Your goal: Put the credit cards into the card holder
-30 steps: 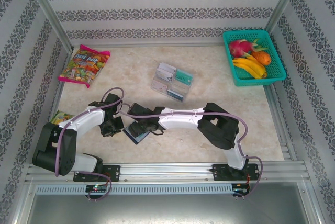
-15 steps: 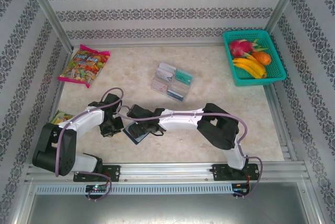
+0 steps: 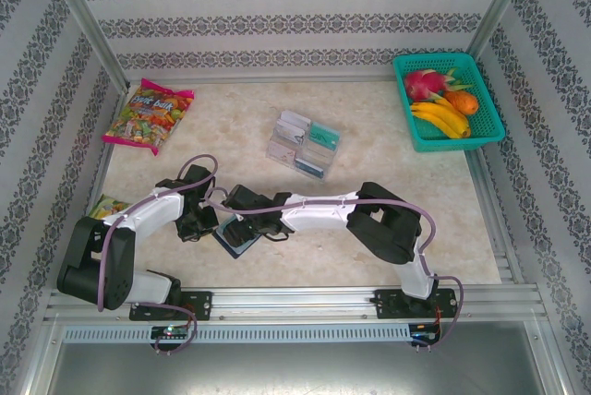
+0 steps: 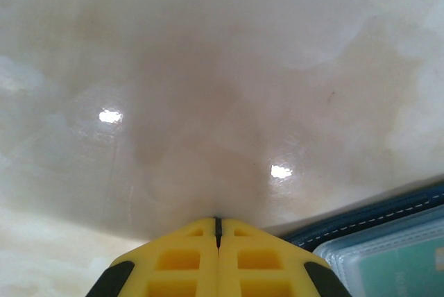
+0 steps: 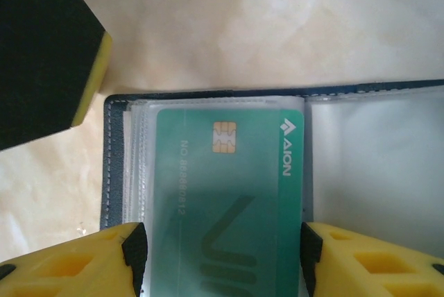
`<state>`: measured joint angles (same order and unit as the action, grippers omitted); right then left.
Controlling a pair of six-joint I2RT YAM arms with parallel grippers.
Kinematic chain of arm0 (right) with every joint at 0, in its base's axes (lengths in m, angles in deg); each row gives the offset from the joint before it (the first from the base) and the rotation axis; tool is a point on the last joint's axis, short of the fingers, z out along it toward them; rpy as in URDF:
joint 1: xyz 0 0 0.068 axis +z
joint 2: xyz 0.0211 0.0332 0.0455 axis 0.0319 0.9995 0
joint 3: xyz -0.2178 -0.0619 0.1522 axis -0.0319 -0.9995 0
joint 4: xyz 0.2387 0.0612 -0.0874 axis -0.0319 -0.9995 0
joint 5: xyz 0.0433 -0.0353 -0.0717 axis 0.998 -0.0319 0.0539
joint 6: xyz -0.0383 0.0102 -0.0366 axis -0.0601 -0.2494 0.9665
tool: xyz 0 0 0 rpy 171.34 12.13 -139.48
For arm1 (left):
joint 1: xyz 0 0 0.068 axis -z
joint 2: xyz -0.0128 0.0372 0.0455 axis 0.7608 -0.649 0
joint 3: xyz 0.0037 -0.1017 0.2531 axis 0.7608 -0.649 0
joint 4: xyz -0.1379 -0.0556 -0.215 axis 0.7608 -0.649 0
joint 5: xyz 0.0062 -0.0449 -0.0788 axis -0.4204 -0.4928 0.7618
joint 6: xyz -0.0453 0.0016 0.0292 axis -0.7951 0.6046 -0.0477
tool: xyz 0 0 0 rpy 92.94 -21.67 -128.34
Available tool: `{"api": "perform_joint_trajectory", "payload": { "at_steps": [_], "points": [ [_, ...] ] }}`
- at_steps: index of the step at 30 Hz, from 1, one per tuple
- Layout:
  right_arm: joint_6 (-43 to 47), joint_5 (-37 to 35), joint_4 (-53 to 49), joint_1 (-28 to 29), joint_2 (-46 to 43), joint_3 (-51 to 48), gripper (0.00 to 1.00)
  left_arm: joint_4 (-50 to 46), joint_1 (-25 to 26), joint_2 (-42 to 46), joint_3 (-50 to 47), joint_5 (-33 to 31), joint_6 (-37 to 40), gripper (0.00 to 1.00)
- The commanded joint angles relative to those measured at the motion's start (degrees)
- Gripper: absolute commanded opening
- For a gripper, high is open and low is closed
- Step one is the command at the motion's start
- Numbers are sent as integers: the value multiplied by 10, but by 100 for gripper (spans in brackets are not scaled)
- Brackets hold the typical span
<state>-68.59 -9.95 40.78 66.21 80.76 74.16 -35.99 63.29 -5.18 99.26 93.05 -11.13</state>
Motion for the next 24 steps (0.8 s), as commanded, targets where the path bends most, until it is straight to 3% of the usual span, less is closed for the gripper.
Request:
{"api": "perform_joint_trajectory", "payload": {
  "at_steps": [1, 12, 19, 24],
  "points": [
    [-8, 6, 3, -1, -35, -13, 62, 73, 2, -27, -19, 61, -1, 1],
    [3, 4, -20, -24, -138, -20, 62, 33, 2, -1, 23, 49, 18, 5],
    [101, -70, -39, 15, -104, -35, 63, 26, -19, 31, 1, 70, 9, 23],
    [122, -83, -1, 30, -74, -39, 64, 63, -60, 26, -28, 127, 4, 24]
  ]
}}
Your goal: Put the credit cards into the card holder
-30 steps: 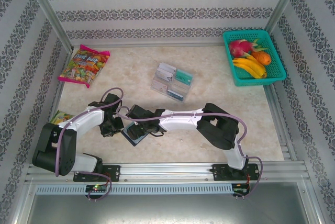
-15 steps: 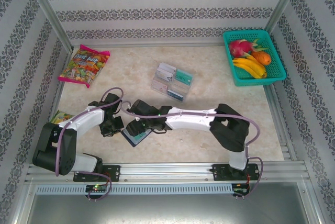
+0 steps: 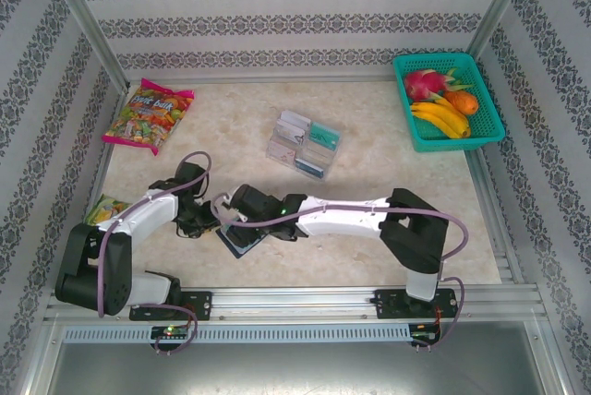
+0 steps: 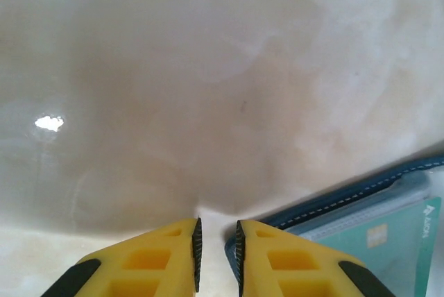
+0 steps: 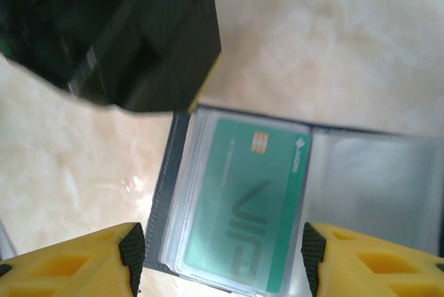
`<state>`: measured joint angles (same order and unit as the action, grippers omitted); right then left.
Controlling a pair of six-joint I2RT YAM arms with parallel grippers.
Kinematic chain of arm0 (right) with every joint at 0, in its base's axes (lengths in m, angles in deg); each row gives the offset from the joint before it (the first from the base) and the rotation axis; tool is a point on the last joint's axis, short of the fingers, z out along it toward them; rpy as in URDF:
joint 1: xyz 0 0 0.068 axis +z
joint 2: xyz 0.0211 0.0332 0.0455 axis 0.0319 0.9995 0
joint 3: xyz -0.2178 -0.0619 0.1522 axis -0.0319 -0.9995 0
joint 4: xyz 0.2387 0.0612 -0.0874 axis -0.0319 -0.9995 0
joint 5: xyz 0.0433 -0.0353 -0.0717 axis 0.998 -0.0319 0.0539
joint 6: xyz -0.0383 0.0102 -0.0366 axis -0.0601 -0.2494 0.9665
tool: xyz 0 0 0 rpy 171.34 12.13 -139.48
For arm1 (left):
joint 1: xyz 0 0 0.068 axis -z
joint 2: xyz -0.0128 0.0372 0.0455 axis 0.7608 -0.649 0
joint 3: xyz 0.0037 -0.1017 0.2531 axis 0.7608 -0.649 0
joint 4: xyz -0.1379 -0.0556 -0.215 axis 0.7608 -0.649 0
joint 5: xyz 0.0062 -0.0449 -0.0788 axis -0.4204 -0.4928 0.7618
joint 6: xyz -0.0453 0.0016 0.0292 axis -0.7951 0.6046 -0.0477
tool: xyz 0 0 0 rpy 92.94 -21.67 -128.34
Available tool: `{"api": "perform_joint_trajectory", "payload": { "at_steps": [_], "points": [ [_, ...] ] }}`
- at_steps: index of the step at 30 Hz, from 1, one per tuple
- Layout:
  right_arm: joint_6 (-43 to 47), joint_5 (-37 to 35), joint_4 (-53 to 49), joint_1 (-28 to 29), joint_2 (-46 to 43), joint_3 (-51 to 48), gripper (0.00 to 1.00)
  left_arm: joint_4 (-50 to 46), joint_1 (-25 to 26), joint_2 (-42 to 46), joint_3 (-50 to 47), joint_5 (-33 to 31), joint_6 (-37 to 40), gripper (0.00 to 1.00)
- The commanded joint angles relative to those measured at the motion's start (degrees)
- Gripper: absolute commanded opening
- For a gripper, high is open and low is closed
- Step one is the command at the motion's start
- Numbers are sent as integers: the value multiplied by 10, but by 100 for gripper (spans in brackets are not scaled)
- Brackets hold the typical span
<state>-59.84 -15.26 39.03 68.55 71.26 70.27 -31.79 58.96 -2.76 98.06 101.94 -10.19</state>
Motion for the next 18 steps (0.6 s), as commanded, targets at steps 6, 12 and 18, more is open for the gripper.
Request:
{"api": "perform_joint_trajectory", "payload": {
  "at_steps": [6, 12, 18],
  "points": [
    [46, -52, 7, 21, 61, 23, 64, 23, -38, 11, -18, 52, -4, 24],
    [24, -62, 22, 13, 14, -16, 64, 19, -42, 11, -12, 54, 4, 24],
    [-36, 16, 37, -39, -49, -52, 64, 22, -42, 28, -4, 68, 9, 24]
  ]
}}
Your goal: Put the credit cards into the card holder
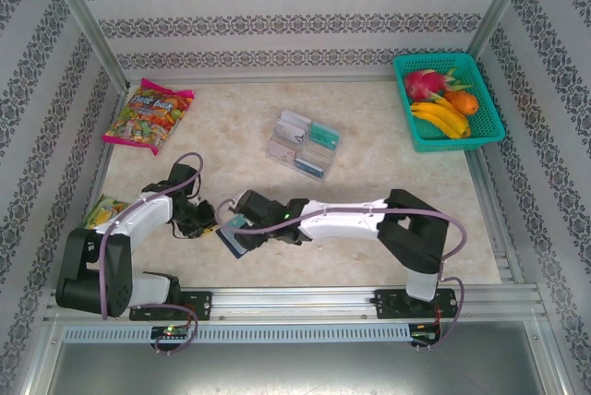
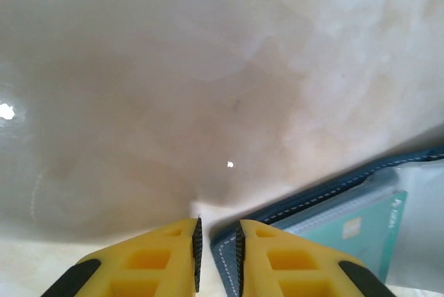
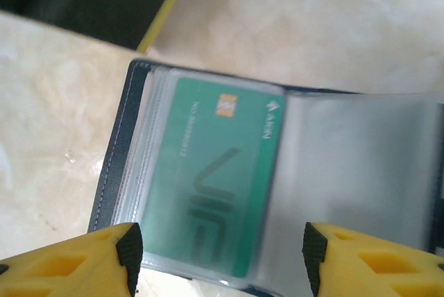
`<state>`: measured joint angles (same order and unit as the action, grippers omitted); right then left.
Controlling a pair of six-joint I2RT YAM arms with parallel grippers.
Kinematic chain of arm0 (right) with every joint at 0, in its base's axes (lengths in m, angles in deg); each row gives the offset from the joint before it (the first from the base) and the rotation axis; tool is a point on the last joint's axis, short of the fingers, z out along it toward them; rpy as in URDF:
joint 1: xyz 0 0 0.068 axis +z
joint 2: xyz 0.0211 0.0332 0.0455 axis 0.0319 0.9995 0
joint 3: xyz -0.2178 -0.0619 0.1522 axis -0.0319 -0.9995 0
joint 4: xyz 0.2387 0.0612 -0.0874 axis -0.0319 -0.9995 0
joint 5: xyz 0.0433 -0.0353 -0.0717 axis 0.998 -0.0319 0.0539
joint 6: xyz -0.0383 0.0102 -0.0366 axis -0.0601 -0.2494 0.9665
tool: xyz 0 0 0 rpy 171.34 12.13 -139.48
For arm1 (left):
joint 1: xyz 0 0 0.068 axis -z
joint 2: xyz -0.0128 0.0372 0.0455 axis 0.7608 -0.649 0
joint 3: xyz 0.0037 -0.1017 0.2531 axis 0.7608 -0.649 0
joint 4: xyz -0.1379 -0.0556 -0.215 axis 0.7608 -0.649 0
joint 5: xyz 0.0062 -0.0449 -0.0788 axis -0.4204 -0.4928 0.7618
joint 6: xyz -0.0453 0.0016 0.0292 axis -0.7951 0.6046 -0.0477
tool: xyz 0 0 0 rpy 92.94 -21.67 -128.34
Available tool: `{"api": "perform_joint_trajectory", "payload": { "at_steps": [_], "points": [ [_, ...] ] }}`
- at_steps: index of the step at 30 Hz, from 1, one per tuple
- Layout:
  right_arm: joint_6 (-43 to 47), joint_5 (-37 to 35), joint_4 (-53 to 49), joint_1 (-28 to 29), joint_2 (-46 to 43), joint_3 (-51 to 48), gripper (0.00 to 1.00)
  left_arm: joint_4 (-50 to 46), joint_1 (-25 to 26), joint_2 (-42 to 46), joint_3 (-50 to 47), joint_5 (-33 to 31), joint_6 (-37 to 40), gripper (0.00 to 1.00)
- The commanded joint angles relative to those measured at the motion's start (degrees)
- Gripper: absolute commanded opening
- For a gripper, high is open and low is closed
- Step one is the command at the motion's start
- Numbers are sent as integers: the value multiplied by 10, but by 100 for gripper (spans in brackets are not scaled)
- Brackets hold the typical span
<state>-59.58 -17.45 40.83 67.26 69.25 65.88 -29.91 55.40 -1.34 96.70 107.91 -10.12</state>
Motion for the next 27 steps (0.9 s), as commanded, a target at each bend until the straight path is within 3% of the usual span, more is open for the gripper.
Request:
{"api": "perform_joint_trajectory", "payload": {
  "at_steps": [1, 11, 27],
  "points": [
    [-48, 51, 23, -35, -34, -13, 64, 0, -6, 13, 13, 9, 11, 24],
    [-140, 178, 80, -96, -39, -63, 63, 10, -4, -5, 12, 22, 14, 24],
    [-143, 186, 67, -103, -16, -53, 63, 17, 0, -17, 11, 21, 13, 24]
  ]
}}
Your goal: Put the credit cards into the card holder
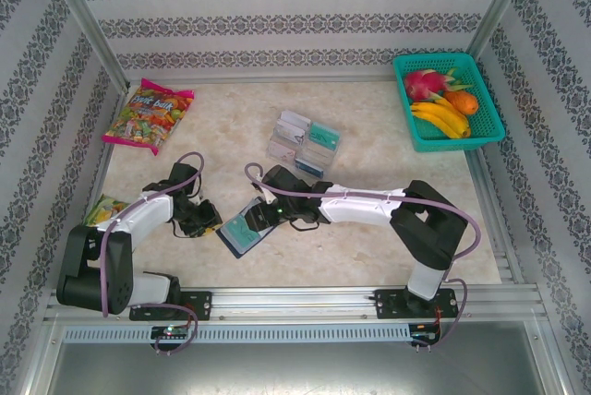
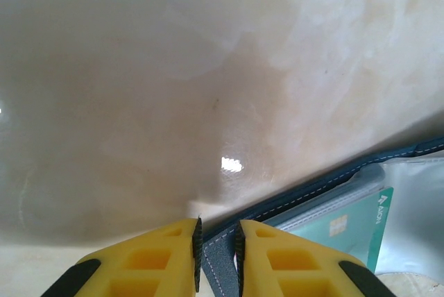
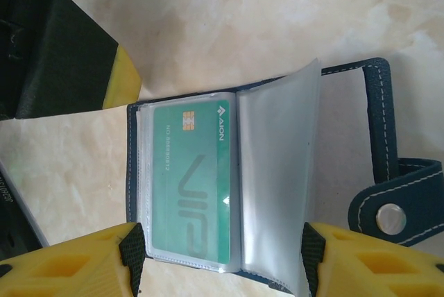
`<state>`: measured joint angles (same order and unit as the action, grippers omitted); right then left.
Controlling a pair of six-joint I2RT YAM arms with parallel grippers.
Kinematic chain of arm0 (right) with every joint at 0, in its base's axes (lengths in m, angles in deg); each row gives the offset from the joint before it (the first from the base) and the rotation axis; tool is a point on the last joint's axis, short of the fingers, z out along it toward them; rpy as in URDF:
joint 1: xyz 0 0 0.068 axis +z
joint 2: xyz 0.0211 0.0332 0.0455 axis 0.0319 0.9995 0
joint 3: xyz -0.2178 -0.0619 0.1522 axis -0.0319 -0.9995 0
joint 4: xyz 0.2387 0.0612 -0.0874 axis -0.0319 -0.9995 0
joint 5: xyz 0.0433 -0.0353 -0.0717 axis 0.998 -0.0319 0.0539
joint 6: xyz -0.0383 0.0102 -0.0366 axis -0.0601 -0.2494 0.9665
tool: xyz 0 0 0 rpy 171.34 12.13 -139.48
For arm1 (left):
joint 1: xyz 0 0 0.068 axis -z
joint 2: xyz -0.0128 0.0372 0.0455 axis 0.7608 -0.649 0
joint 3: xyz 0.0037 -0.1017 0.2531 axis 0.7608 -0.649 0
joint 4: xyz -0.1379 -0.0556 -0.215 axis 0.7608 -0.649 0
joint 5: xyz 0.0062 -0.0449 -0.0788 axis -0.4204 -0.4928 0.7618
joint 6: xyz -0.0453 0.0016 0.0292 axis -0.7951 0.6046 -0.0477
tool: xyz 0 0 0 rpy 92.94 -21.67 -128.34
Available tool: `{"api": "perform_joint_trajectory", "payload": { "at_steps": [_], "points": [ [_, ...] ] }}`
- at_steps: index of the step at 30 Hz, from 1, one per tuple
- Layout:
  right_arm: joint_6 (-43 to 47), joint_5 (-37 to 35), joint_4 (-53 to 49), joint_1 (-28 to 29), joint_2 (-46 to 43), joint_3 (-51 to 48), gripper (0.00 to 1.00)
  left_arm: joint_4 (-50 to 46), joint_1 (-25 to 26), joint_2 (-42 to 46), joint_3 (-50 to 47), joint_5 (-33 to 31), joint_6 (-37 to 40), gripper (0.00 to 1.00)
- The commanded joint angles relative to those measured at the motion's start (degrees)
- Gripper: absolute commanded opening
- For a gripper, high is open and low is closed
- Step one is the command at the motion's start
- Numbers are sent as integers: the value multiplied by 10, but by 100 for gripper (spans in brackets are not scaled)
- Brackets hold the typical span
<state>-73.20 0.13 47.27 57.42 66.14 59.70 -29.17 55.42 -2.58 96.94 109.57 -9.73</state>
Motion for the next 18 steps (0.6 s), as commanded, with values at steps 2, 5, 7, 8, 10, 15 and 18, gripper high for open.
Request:
{"api": "perform_joint_trajectory", "payload": {
  "at_steps": [2, 5, 7, 8, 10, 15, 18],
  "points": [
    [-7, 13, 2, -4, 22, 13, 63, 10, 0, -6, 9, 5, 9, 24],
    [-8, 15, 0, -3, 28, 18, 63, 10, 1, -7, 7, 5, 9, 24],
    [-4, 16, -4, -1, 30, 27, 63, 11, 1, -7, 6, 4, 9, 24],
    [-3, 18, -5, 0, 29, 31, 63, 12, 1, -7, 4, 5, 8, 24],
    [-1, 23, -8, 3, 30, 40, 63, 13, 1, -7, 4, 5, 7, 24],
    [3, 15, -26, 9, 40, 59, 63, 26, 4, -16, -2, 8, 3, 24],
    [9, -4, -38, 9, 46, 60, 63, 34, 8, -21, -7, 8, 0, 24]
  ]
}}
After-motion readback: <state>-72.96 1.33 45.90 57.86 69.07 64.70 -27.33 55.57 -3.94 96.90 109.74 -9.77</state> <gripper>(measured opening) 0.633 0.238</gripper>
